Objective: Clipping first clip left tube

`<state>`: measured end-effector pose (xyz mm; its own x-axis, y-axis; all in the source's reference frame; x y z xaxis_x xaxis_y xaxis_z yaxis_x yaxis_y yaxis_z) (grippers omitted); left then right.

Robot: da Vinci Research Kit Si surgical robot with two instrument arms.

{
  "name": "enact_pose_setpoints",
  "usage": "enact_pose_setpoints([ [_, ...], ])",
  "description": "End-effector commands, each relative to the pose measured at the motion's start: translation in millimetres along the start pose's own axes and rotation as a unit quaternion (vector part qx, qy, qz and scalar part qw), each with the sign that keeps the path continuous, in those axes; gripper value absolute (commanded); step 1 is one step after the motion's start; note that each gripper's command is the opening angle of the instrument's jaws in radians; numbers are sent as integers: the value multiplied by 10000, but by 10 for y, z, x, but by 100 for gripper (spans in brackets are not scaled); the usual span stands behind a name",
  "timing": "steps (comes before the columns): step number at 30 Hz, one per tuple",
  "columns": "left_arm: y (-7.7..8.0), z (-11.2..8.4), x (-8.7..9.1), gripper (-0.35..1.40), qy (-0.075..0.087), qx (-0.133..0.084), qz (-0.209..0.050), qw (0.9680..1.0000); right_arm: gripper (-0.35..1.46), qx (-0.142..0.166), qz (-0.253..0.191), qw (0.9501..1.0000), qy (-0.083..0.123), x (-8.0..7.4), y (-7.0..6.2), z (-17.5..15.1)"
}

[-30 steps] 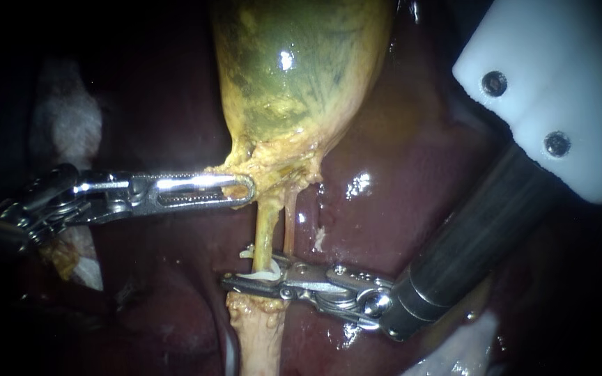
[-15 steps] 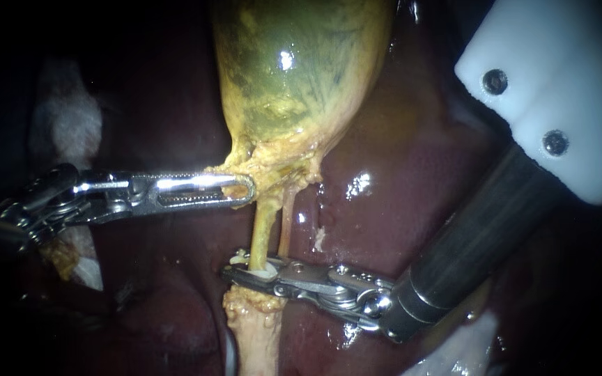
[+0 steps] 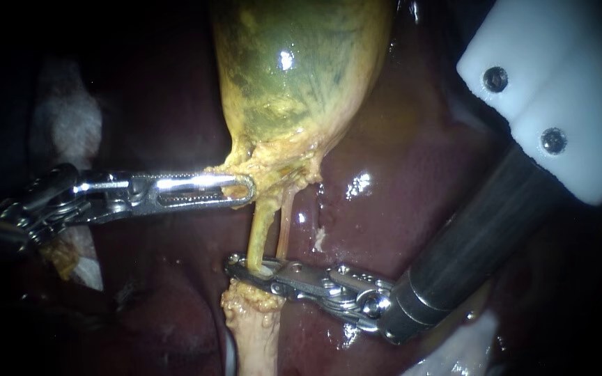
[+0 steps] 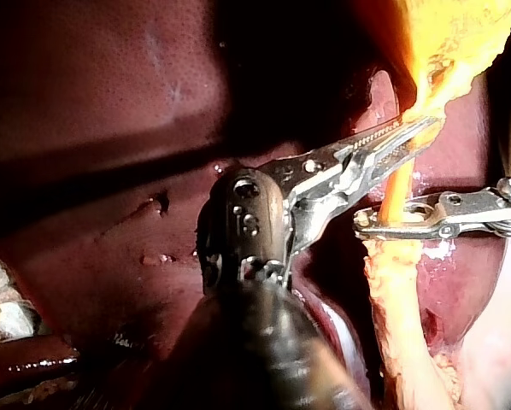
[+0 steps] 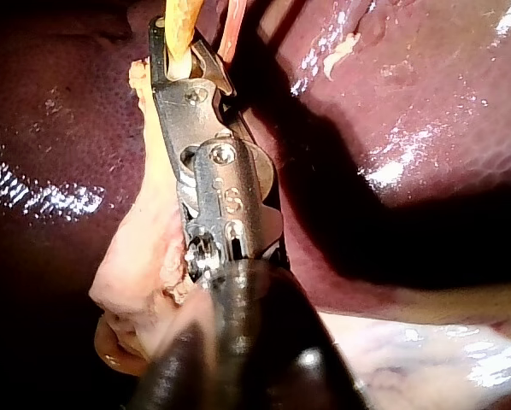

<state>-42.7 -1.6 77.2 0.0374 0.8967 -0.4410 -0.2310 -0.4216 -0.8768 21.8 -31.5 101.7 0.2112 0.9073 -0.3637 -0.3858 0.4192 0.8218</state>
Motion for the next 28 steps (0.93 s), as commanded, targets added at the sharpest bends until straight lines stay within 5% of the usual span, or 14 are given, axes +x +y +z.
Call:
enact_pose_setpoints([
  [1,0,0,0,-35,0,-1,1,10000,-17,1,-4,10000,1,0,1,0],
  [28,0,0,0,-35,-1,-3,1,10000,-17,1,-4,10000,1,0,1,0],
])
